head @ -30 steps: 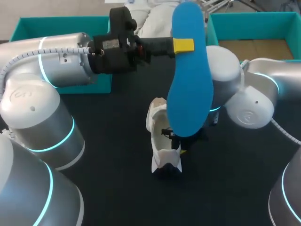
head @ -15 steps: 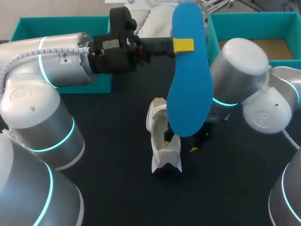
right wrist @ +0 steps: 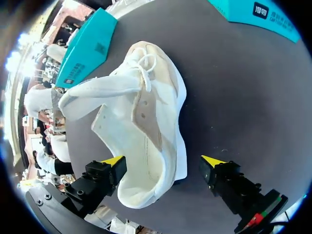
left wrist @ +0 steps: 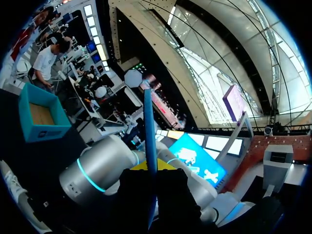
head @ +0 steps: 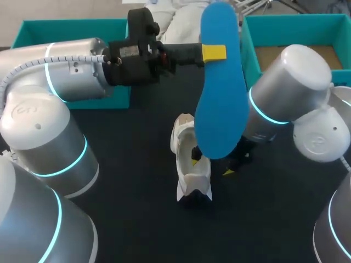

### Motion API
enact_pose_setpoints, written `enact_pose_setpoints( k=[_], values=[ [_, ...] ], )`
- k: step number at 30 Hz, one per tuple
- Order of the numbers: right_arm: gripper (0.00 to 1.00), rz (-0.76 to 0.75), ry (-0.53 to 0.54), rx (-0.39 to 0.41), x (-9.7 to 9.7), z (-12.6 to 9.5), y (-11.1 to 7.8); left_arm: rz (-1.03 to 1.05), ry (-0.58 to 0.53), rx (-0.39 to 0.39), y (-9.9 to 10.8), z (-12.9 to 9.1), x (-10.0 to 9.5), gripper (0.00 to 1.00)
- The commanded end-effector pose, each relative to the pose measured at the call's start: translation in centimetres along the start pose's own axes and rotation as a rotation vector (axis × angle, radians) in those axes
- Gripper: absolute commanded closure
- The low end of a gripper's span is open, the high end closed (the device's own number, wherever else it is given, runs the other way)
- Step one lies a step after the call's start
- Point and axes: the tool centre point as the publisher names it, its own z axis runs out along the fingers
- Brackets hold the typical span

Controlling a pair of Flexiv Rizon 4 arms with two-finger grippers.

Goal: Take the shoe out of the shoebox, open the shoe tongue, remove and reinsert the insole, then place the shoe into the shoebox

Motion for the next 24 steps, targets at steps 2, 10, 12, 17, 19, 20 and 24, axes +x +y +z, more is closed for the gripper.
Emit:
enact_pose_setpoints(
  k=[2, 10, 12, 17, 19, 20, 24],
  values=[
    [0.00, -0.004, 0.130, -0.007, -0.6, -1.5, -0.3, 0.001, 0.000, 0.003, 0.2, 0.1, -0.1, 1.00],
    [0.00, -0.040, 0.286, 0.035, 0.2, -3.3, 0.1, 0.001, 0.000, 0.003, 0.2, 0.1, -0.1, 1.00],
    [0.00, -0.055, 0.341, 0.042, -0.2, -3.5, 0.2, 0.001, 0.000, 0.003, 0.2, 0.1, -0.1, 1.00],
    [0.00, -0.067, 0.457, 0.035, -0.8, -4.2, 0.7, 0.001, 0.000, 0.003, 0.2, 0.1, -0.1, 1.00],
    [0.00, -0.081, 0.510, 0.026, -1.0, -4.4, 0.9, 0.001, 0.000, 0.003, 0.2, 0.1, -0.1, 1.00],
    [0.00, -0.086, 0.528, 0.023, -1.2, -4.5, 1.1, 0.001, 0.000, 0.003, 0.2, 0.1, -0.1, 1.00],
    [0.00, -0.101, 0.604, 0.028, -1.3, -5.2, 1.6, 0.001, 0.000, 0.003, 0.2, 0.1, -0.1, 1.00]
  ],
)
